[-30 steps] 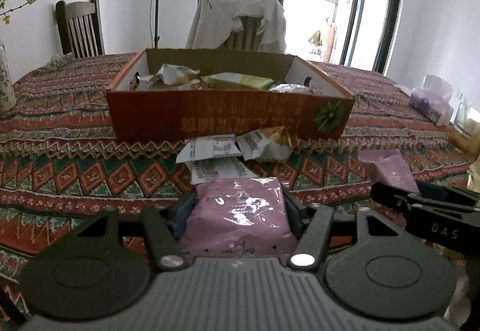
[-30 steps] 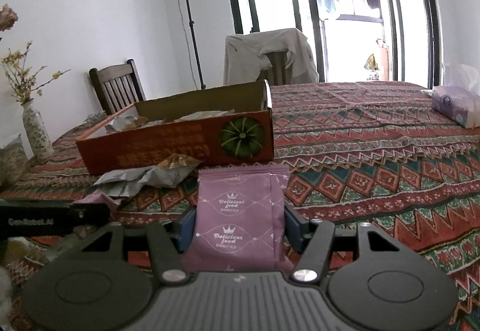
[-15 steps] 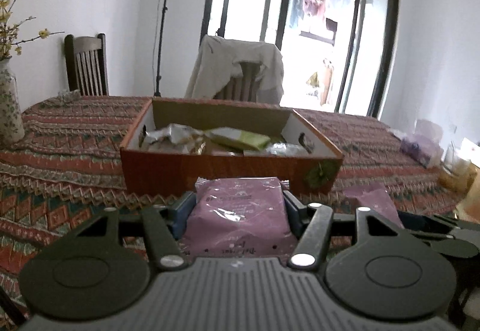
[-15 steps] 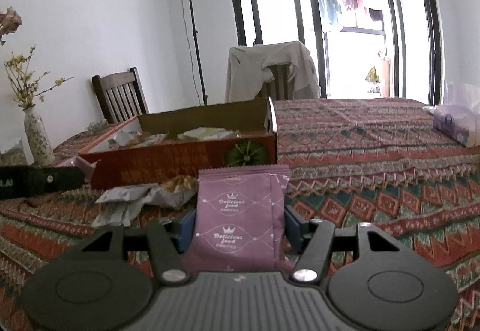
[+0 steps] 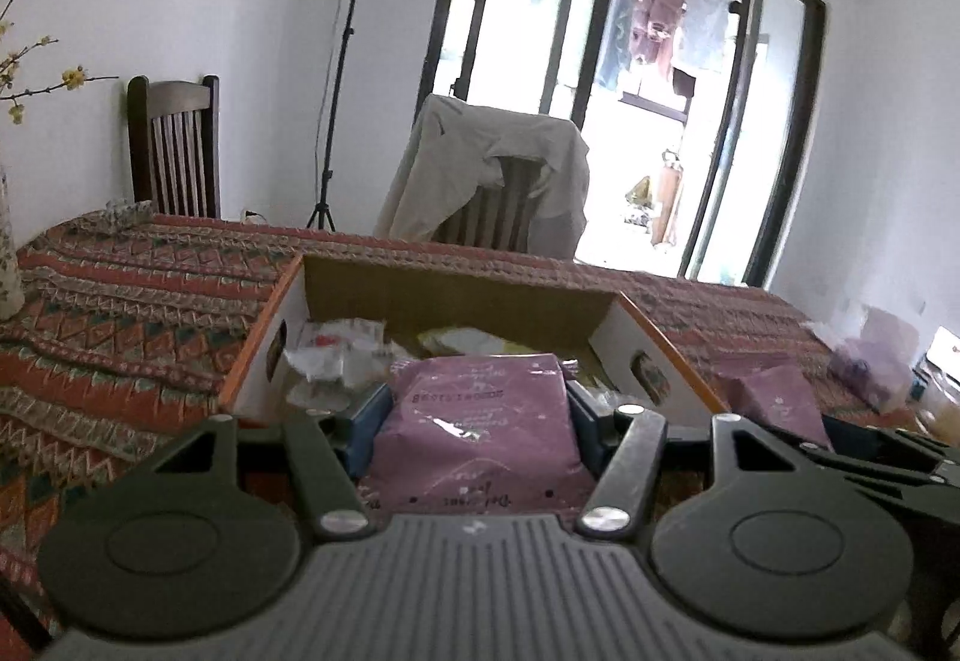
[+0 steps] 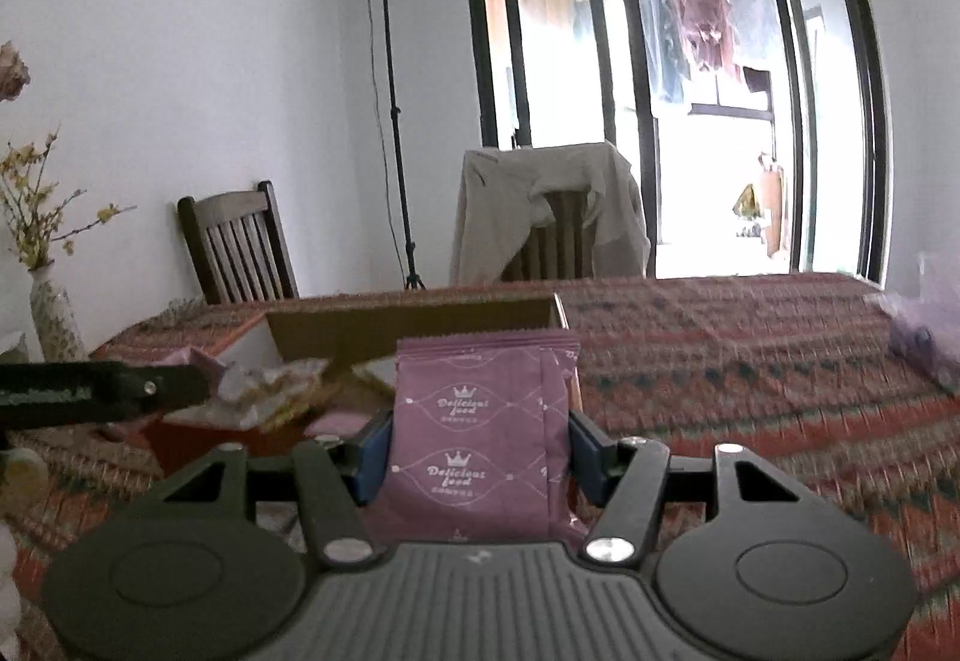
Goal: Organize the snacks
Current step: 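Carry both pink packets into the cardboard box and release them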
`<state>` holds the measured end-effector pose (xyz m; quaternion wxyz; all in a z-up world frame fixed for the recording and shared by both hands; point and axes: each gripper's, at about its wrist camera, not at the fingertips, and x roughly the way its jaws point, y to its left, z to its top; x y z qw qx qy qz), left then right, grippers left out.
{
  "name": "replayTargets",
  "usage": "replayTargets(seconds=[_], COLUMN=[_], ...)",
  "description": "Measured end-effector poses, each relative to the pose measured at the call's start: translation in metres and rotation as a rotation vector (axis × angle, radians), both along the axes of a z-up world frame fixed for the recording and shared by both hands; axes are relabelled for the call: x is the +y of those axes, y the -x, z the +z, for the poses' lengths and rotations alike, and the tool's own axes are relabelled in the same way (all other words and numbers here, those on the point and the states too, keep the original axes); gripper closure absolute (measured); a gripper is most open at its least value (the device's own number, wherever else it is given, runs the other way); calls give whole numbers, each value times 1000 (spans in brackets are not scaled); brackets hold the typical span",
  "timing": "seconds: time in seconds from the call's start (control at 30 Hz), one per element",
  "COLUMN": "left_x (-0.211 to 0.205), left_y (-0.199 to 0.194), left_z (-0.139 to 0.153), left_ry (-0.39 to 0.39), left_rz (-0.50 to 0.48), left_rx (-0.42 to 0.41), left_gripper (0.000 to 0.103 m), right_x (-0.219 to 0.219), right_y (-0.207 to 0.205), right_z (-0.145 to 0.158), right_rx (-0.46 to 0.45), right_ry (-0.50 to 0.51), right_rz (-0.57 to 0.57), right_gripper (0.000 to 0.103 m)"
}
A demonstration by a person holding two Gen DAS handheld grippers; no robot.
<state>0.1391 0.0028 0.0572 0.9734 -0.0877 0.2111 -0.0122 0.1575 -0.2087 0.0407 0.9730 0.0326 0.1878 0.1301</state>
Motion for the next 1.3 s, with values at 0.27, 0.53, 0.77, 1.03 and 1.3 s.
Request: replayTargets(seconds=[0.27, 0.53, 0.77, 1.03, 1.3], left_x=[17, 27, 27, 27, 40], left_y=[-56, -100, -110, -108, -98], left_z=[6, -4, -20, -27, -25], left_ry=[21, 5, -21, -35, 34], left_rz=[64, 153, 149, 173, 207], left_rx=[-1, -44, -33, -35, -74], left_gripper=[40, 40, 40, 38, 0], right_x=[20, 36, 39, 40, 31], right_y=[-59, -115, -123, -122, -117], right_z=[16, 2, -16, -23, -25], right_rx=[-19, -26, 21, 45, 35], right_ry=[1, -32, -10, 0, -43], right_rz=[12, -32, -14, 2, -13], right_gripper=[44, 44, 44, 42, 0])
